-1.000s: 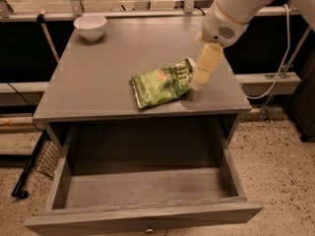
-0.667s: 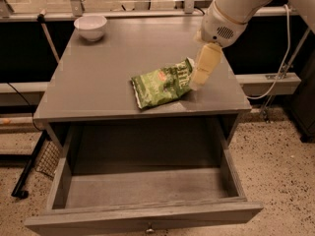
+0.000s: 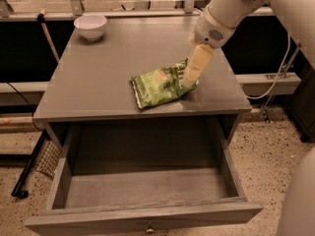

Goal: Place green jalapeno chip bag into top drawer

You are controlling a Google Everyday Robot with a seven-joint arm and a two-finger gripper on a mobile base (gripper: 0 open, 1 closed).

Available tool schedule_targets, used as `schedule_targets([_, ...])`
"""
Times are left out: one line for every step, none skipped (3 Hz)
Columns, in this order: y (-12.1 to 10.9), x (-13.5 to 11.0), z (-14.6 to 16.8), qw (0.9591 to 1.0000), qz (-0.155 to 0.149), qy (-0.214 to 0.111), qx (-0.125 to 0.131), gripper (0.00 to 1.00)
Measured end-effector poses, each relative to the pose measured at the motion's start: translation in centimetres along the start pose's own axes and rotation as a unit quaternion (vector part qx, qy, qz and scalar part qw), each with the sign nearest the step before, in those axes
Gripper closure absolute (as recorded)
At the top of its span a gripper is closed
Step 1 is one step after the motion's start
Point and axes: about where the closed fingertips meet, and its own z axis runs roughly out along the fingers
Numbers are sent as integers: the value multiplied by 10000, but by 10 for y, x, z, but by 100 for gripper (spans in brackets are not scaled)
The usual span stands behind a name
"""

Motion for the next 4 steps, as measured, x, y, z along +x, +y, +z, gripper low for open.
schedule_targets([-13,1,15,9999,132,-75,-64,0])
schedule_targets([-21,8,26,9994,337,-63,-80,0])
schedule_targets([-27,17,37,9983,569,-21,-135,0])
schedule_targets([-30,21,47,9976,661,-15,-214,0])
